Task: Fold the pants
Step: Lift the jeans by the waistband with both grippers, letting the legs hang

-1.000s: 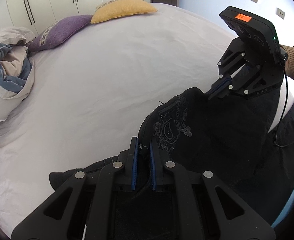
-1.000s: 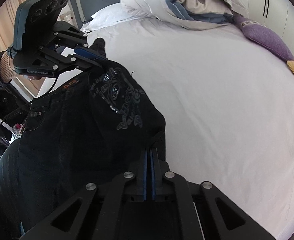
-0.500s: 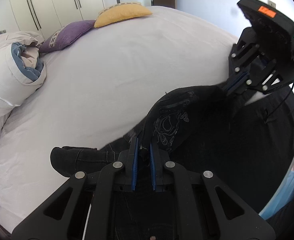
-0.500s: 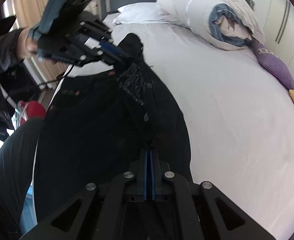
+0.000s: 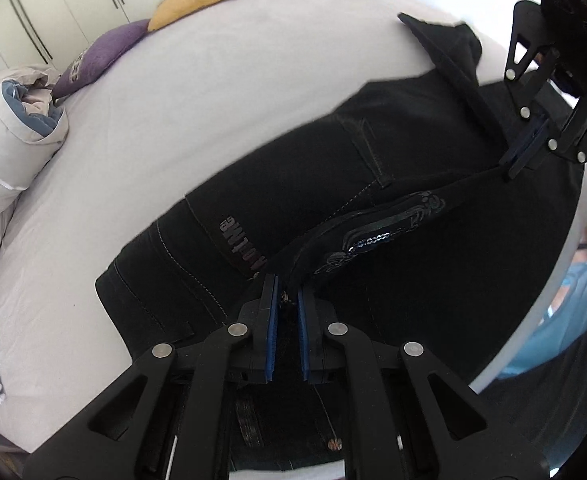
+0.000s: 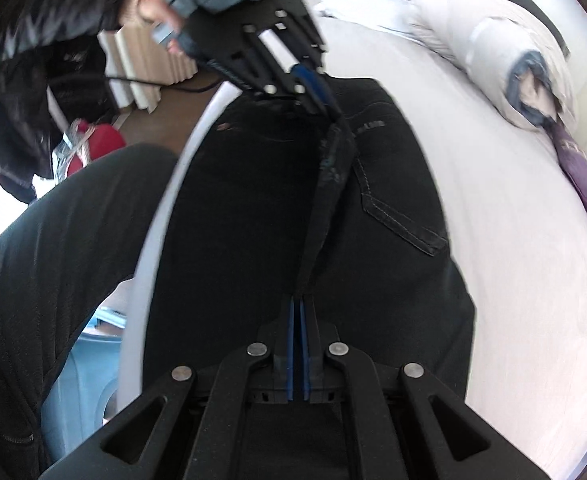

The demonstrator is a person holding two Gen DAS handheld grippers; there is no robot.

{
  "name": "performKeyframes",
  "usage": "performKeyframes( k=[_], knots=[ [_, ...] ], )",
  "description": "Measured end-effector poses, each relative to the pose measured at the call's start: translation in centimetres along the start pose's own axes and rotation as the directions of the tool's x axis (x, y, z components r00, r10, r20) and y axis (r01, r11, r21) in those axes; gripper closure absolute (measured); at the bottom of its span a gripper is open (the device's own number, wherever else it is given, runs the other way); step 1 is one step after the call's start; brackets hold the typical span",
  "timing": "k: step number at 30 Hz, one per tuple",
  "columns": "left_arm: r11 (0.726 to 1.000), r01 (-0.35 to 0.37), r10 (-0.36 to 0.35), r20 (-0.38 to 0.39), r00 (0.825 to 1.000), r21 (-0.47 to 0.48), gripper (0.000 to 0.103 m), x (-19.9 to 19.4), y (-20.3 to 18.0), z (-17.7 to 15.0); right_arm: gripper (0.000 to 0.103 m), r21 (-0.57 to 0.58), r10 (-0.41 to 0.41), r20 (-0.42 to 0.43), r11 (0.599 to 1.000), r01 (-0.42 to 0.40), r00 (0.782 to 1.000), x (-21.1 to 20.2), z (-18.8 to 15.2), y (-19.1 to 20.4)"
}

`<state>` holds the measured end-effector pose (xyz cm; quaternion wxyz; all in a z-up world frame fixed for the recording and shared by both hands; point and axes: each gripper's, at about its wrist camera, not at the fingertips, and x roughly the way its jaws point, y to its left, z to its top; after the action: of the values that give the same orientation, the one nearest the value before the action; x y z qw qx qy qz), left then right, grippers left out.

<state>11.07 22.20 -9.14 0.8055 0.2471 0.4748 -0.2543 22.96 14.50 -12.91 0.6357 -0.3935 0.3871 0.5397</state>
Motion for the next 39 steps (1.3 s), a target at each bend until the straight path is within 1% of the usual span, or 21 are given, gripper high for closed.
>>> performKeyframes(
  k=[3,6,8,10,12,15,17,20,27,29,30,32,33,34,35,36,37,39],
  knots=[
    [0.998,-0.031,0.033,-0.03,0.999,0.056,0.095,0.1,-1.7,-1.5,0.099,-0.105,-0.058,-0.042,0.993,0.053,0.997,1.2,0.2,3.4],
    [0.993,-0.059,0.065,-0.056,0.996,0.107,0.095,0.5,-2.7,-2.7,0.099,-0.126,-0.04,-0.048,0.991,0.033,0.998,1.8,0.5,5.5],
    [0.986,-0.077,0.089,-0.075,0.993,0.146,0.095,1.1,-3.4,-3.6,0.099,-0.16,-0.068,-0.063,0.985,0.057,0.996,2.4,0.6,6.9],
    [0.985,-0.08,0.093,-0.08,0.992,0.154,0.095,1.5,-3.5,-3.6,0.099,-0.178,-0.08,-0.069,0.982,0.067,0.994,2.7,0.6,7.5],
    [0.984,-0.079,0.093,-0.082,0.992,0.159,0.095,1.7,-3.6,-4.1,0.099,-0.17,-0.068,-0.067,0.984,0.055,0.995,2.6,0.7,8.3],
    [0.976,-0.089,0.111,-0.098,0.989,0.2,0.095,2.5,-4.0,-4.4,0.099,-0.178,-0.08,-0.077,0.982,0.066,0.994,3.0,0.5,8.7],
    [0.971,-0.095,0.12,-0.103,0.987,0.219,0.095,3.1,-4.2,-4.7,0.099,-0.204,-0.1,-0.086,0.976,0.08,0.991,3.4,0.5,9.1],
    [0.971,-0.1,0.124,-0.099,0.987,0.217,0.095,3.5,-4.3,-4.7,0.099,-0.238,-0.118,-0.092,0.967,0.093,0.989,3.4,0.6,9.8],
    [0.971,-0.098,0.12,-0.093,0.988,0.22,0.095,4.1,-4.8,-5.3,0.099,-0.249,-0.126,-0.097,0.964,0.099,0.987,3.1,0.1,9.9],
    [0.967,-0.108,0.132,-0.091,0.987,0.231,0.095,4.4,-5.0,-5.4,0.099,-0.259,-0.134,-0.098,0.96,0.105,0.986,3.0,0.0,9.9],
    [0.967,-0.111,0.135,-0.088,0.987,0.229,0.095,4.1,-5.4,-6.3,0.099,-0.264,-0.136,-0.098,0.959,0.106,0.986,2.9,0.0,10.0],
    [0.969,-0.118,0.139,-0.084,0.987,0.215,0.092,4.4,-5.1,-6.3,0.099,-0.264,-0.136,-0.099,0.959,0.106,0.986,2.9,-0.1,10.1],
    [0.972,-0.118,0.138,-0.087,0.987,0.205,0.09,4.0,-5.1,-7.2,0.099,-0.264,-0.136,-0.108,0.959,0.104,0.985,3.1,-0.2,10.1],
    [0.973,-0.121,0.141,-0.093,0.986,0.197,0.089,4.1,-5.1,-7.4,0.099,-0.27,-0.142,-0.114,0.957,0.107,0.983,3.3,-0.2,10.3],
    [0.974,-0.122,0.143,-0.1,0.985,0.192,0.089,4.0,-5.1,-7.6,0.099,-0.283,-0.15,-0.115,0.952,0.113,0.982,3.6,-0.3,10.4],
    [0.974,-0.127,0.15,-0.114,0.982,0.188,0.086,3.9,-5.2,-7.5,0.098,-0.287,-0.154,-0.114,0.951,0.116,0.981,3.7,-0.4,10.5],
    [0.974,-0.131,0.156,-0.126,0.98,0.183,0.083,3.9,-5.0,-7.5,0.098,-0.276,-0.153,-0.117,0.954,0.116,0.981,4.0,-0.5,10.3],
    [0.977,-0.124,0.152,-0.155,0.976,0.174,0.081,3.4,-4.5,-8.0,0.097,-0.253,-0.139,-0.12,0.962,0.106,0.983,4.1,-0.5,9.9]
  ],
)
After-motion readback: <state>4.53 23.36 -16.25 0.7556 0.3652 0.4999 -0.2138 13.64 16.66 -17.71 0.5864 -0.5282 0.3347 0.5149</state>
